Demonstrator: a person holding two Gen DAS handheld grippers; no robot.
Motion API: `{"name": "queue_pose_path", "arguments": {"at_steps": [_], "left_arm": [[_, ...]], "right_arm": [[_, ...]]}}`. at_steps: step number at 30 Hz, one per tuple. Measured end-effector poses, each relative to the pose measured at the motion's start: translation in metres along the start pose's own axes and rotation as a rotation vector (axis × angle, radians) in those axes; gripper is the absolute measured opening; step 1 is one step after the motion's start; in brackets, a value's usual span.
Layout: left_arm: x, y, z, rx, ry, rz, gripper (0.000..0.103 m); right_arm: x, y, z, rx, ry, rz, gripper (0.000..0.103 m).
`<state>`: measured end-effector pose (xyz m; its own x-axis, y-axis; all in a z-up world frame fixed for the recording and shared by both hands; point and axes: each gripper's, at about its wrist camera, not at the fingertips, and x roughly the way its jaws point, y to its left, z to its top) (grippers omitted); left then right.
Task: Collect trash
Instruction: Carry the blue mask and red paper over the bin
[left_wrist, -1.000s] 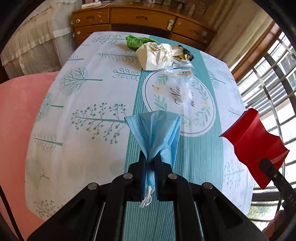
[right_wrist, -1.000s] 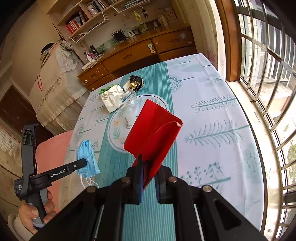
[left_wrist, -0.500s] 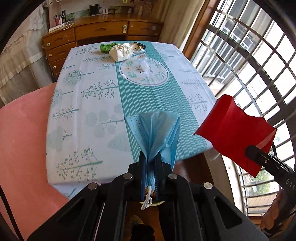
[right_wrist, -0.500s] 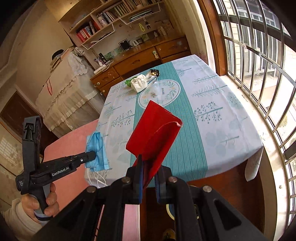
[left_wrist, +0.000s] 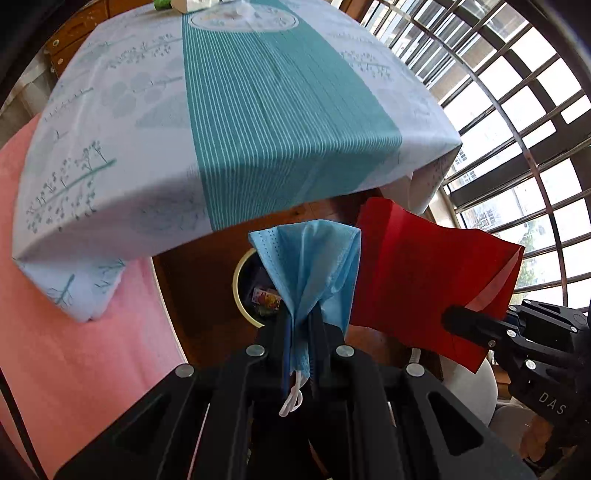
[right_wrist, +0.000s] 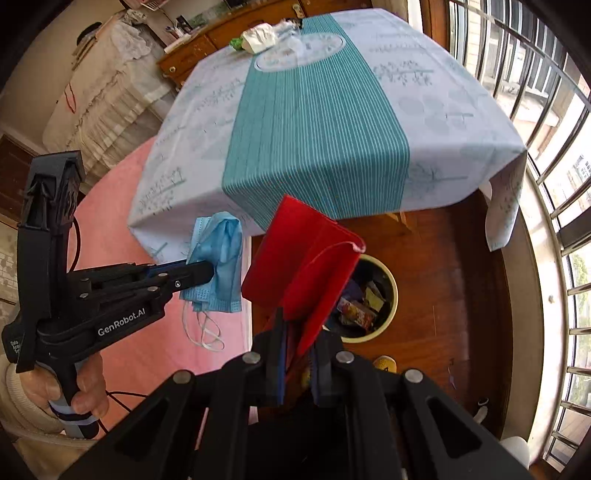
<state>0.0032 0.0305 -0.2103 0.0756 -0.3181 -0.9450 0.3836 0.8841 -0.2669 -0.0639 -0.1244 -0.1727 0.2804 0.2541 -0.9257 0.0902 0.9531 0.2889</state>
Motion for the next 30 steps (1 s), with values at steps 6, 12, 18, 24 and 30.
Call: {"name": "queue_pose_path", "arguments": {"at_steps": [6, 12, 18, 24, 30], "left_arm": [[0.080, -0.002, -0.021, -0.028, 0.039, 0.035, 0.006], [0.155, 0.005, -0.034, -0.050, 0.046, 0.066, 0.006], [0.226, 0.019, -0.040, -0.043, 0.095, 0.071, 0.006], [0.284, 0.030, -0.039, -0.059, 0.133, 0.077, 0.006], [0.317, 0.040, -0.040, -0.081, 0.150, 0.080, 0.024]], "right_arm": [[0.070, -0.030, -0.023, -0.010, 0.083, -0.044, 0.010], [0.145, -0.062, -0.039, 0.012, 0.143, -0.085, 0.010], [0.222, -0.099, -0.043, 0.085, 0.192, -0.093, 0.010], [0.285, -0.127, -0.038, 0.117, 0.225, -0.092, 0.010], [0.326, -0.141, -0.033, 0.162, 0.240, -0.057, 0.013]]}}
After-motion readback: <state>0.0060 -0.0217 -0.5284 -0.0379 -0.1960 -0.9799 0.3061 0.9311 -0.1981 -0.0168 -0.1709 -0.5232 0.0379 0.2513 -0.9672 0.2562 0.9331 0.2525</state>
